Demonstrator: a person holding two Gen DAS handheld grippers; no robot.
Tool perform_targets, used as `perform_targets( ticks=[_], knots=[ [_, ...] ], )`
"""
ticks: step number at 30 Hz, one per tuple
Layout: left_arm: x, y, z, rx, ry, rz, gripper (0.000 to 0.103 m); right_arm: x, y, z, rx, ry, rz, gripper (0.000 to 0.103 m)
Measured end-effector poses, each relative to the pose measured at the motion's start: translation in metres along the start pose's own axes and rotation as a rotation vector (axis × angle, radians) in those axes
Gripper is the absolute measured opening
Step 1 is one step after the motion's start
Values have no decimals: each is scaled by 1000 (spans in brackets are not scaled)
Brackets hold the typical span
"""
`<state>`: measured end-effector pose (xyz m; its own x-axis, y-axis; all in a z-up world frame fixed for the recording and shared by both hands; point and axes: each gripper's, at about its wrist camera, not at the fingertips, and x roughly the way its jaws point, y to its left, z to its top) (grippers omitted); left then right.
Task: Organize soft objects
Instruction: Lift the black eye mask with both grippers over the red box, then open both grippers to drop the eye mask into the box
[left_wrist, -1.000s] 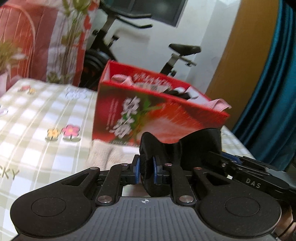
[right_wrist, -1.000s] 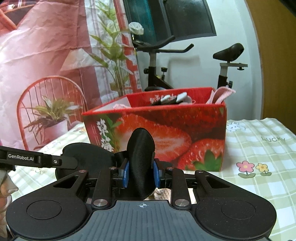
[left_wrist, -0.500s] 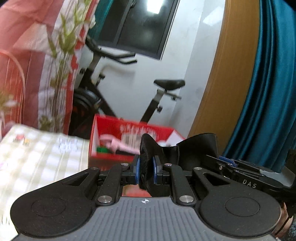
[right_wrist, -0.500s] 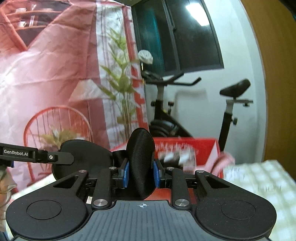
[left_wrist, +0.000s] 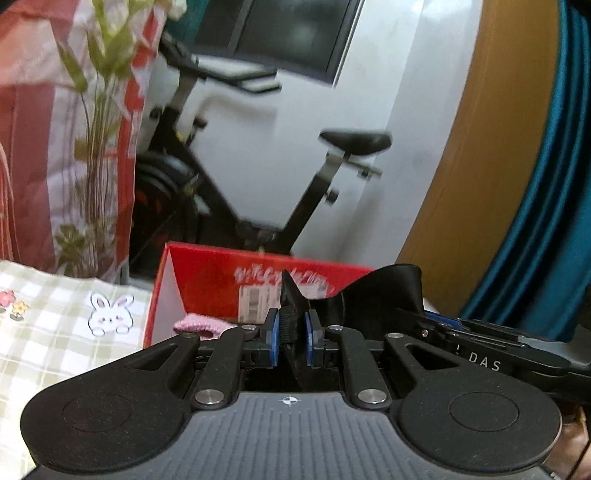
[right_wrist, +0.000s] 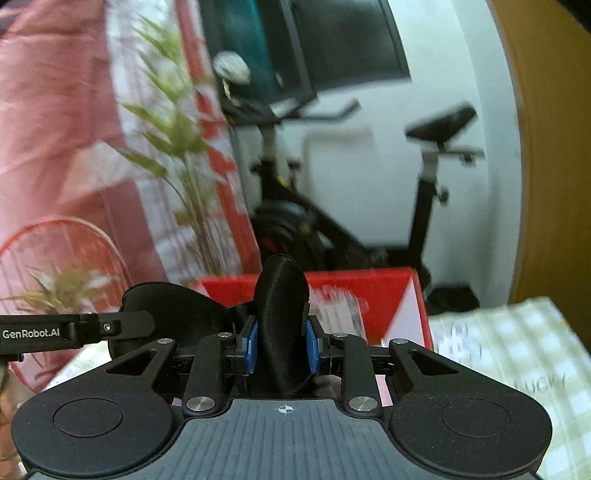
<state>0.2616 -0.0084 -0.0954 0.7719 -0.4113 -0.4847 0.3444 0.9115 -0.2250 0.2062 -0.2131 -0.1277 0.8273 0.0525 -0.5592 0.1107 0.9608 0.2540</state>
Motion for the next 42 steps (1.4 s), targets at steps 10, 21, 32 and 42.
perform_targets(
  ticks=[10,21,32,42],
  knots=[
    [58,8,-14,44,210,77,15,47,-22,-28,81,162,-76,23],
    [45,7,-14,122,170,68,50,35,-20,-33,-43,90,-108,49],
    [-17,18,-5,147,24,121,85,-16,-18,-40,-179,-31,-149,59],
    [-57,25,-46,114,46,99,85,-57,-25,-76,-108,-68,-88,61]
  ],
)
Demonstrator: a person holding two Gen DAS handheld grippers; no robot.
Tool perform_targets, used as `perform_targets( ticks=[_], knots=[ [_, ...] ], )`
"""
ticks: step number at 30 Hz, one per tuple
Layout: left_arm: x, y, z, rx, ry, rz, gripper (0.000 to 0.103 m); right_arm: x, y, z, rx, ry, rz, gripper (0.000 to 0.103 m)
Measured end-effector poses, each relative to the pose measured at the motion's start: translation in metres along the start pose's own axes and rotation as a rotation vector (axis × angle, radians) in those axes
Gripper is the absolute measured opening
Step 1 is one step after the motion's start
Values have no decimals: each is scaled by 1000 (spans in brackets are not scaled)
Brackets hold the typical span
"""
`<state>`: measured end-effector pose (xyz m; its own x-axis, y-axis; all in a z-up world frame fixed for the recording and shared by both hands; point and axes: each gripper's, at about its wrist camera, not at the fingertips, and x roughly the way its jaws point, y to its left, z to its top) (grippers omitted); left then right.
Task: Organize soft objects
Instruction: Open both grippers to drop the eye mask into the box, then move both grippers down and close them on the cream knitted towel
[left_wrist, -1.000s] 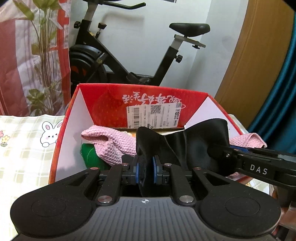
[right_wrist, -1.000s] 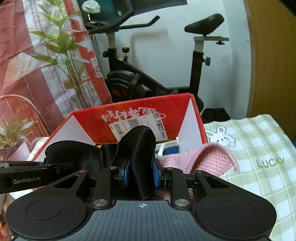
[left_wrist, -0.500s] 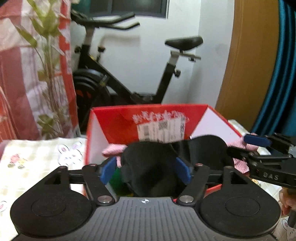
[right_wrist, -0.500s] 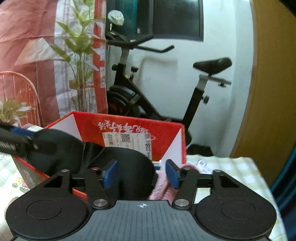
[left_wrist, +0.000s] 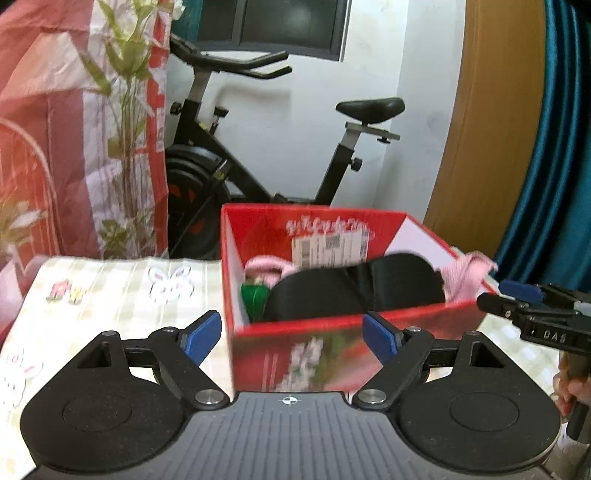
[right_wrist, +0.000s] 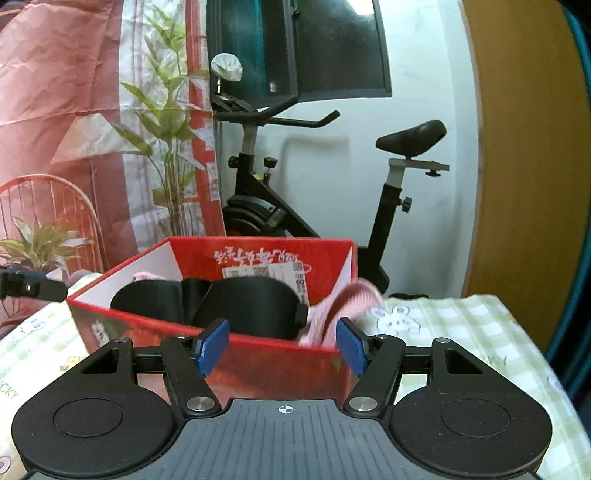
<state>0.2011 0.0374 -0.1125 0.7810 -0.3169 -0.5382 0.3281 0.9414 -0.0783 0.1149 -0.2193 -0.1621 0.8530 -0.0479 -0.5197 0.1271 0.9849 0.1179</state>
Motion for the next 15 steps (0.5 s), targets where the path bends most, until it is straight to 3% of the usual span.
perform_targets(
  ticks=[15],
  knots=[
    [38,23,-72,-116,192,43,80,19,20,-80,103,207,19,60]
  ],
)
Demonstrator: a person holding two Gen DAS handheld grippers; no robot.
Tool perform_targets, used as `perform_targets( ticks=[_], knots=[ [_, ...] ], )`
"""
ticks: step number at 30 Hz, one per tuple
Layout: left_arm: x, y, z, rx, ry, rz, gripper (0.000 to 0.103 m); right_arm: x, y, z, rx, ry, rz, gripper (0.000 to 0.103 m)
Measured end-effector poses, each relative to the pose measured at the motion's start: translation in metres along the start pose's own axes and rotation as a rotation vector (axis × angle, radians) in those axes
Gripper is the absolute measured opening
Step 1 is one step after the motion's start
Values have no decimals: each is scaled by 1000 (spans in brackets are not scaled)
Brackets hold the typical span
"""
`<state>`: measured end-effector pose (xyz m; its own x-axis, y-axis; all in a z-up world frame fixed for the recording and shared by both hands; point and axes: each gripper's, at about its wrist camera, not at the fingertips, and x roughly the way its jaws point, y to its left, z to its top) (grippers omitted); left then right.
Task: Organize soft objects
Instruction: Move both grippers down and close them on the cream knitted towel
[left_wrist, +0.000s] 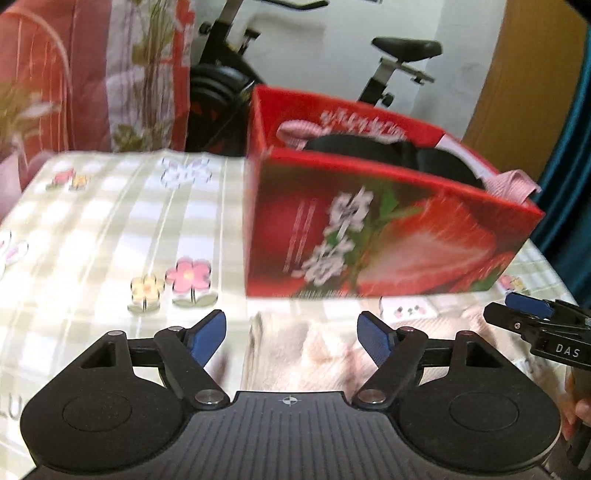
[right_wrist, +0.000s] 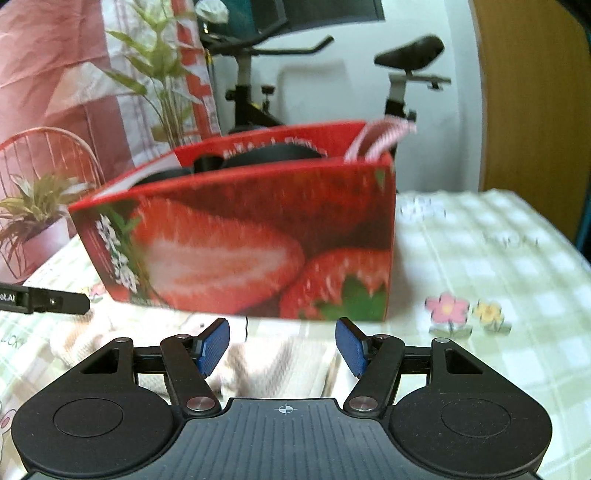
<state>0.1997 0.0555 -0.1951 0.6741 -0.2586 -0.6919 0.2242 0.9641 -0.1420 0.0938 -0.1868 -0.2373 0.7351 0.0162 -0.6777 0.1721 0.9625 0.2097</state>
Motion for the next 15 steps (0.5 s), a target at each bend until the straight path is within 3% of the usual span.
perform_targets(
  ticks=[3,8,10,15],
  knots=[
    [7,4,-9,-40,20,-2,75,5,-3,-10,27,19,-5,61],
    [7,8,-23,-94,7,-53,48,7,-11,-18,63,15,15,61],
    [4,4,-29,-110,-6,-69,42,10,-13,-17,69,21,25,61],
    [-6,-8,-40,-95,-19,-66,37,8,-18,-17,93,24,57,58]
  ],
)
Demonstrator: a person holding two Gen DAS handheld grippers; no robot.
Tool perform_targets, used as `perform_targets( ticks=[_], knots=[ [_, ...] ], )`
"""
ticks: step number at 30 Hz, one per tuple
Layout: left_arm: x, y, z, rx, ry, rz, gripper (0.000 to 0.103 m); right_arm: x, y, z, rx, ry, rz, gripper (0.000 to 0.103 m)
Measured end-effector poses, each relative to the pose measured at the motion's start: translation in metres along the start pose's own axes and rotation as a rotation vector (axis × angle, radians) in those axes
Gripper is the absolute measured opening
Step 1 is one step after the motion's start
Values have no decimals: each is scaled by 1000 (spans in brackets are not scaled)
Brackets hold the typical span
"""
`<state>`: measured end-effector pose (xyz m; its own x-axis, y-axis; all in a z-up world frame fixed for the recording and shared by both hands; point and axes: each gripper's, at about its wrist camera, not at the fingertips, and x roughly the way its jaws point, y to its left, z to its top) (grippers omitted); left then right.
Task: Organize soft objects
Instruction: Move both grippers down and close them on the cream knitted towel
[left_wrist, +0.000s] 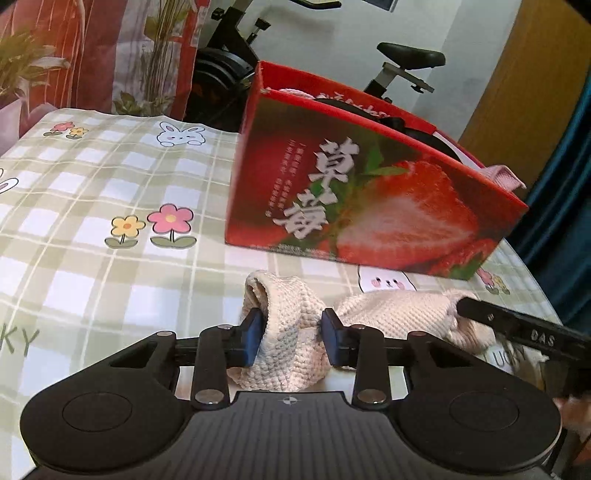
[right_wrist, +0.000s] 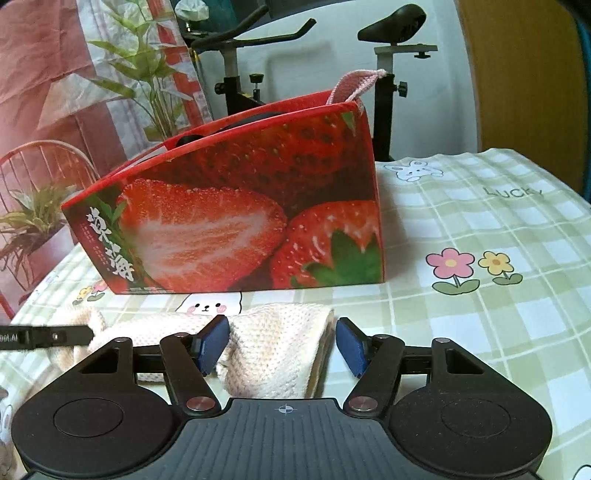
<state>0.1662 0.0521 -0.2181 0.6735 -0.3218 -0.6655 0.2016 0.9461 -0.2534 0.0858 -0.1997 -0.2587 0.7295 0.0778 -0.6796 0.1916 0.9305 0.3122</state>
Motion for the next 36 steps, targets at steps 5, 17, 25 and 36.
perform_targets(
  ticks=[5,17,25,36],
  knots=[
    [-7,-7,-17,19,-18,2,37,0,4,-1,-27,1,10,57],
    [-4,-4,-20,18,-38,-6,41,1,3,-1,-23,10,15,58],
    [-5,-1,-21,17,-41,-14,41,2,2,-2,-18,14,19,58],
    [-5,-1,-21,17,-42,-13,41,-2,18,-5,-128,9,54,28]
  ],
)
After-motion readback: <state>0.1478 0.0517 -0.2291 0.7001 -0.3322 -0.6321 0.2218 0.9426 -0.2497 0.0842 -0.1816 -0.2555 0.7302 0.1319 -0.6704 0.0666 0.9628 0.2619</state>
